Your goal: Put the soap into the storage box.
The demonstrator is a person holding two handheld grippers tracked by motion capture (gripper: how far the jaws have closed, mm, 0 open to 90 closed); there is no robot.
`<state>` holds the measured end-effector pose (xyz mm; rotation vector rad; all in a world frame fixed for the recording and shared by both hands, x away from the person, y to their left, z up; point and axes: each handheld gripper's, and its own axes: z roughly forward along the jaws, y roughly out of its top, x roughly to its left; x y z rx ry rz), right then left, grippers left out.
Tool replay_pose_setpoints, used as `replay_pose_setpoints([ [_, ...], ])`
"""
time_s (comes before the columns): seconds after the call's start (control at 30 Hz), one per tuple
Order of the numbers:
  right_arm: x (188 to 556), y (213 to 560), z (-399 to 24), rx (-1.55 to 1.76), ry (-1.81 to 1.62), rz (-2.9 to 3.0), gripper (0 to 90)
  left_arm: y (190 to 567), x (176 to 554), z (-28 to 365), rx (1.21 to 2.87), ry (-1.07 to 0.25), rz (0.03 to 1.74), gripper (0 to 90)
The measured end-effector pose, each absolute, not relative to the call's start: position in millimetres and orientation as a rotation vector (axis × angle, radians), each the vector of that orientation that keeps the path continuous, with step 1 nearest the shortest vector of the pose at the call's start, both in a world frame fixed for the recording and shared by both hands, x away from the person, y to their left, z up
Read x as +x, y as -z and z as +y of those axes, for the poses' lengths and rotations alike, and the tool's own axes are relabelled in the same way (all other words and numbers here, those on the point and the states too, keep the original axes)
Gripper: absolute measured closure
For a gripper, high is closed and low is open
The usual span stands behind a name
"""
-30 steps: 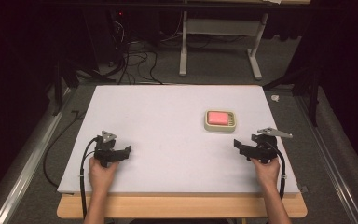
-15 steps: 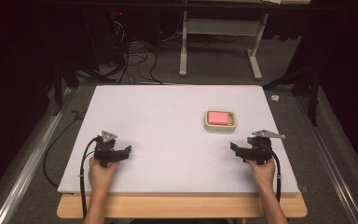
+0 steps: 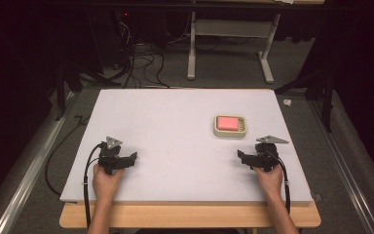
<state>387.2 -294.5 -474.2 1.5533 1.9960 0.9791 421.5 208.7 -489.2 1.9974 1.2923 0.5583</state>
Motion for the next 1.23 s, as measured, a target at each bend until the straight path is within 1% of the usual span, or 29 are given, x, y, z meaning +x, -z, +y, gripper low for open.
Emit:
replay_pose_setpoints([
  [0.5,391,482,-282,1.501,-0.826,2.049,17.6,489,421,209,1.997,-0.558,1.292,20.7],
  [1.23,390,483,-282,1.495,-0.832,2.043,17.7,489,421,209,1.997,-0.557,1.292,20.7],
])
